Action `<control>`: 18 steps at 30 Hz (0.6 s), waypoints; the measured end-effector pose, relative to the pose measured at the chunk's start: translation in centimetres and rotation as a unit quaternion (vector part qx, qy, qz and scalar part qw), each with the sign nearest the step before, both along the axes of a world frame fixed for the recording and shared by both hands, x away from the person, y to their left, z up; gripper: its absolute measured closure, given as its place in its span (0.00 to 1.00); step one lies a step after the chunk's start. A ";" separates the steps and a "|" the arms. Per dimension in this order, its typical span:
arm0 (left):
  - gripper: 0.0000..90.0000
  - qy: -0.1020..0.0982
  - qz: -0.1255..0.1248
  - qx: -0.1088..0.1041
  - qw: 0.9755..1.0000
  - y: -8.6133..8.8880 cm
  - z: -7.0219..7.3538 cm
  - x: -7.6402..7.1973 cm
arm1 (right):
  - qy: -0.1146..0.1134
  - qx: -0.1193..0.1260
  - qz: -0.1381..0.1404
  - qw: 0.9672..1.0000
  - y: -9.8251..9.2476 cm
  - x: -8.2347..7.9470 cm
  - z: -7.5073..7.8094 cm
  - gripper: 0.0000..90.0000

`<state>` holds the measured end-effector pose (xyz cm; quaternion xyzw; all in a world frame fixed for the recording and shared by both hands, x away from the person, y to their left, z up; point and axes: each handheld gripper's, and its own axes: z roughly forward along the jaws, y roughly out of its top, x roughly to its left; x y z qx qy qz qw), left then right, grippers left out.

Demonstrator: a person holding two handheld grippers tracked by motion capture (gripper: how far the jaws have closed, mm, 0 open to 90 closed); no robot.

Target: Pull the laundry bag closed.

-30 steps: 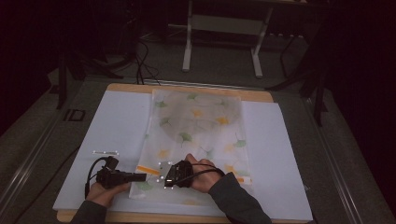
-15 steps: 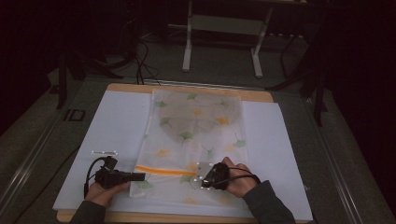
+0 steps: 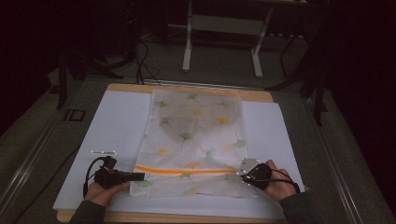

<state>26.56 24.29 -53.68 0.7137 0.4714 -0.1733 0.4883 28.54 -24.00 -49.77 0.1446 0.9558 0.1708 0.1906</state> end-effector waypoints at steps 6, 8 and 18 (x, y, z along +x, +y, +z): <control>0.99 -0.002 -0.004 0.001 1.000 -0.4 0.1 0.0 | 0.003 0.016 -0.027 1.000 -2.8 -0.3 -0.1 1.00; 0.99 -0.002 -0.003 0.001 1.000 -0.4 0.1 0.1 | 0.008 0.019 -0.031 0.999 -3.2 -0.6 -0.3 1.00; 0.85 -0.027 0.003 0.055 0.998 -0.5 0.8 -0.3 | 0.029 0.096 -0.063 0.993 -4.3 -0.3 -0.1 0.84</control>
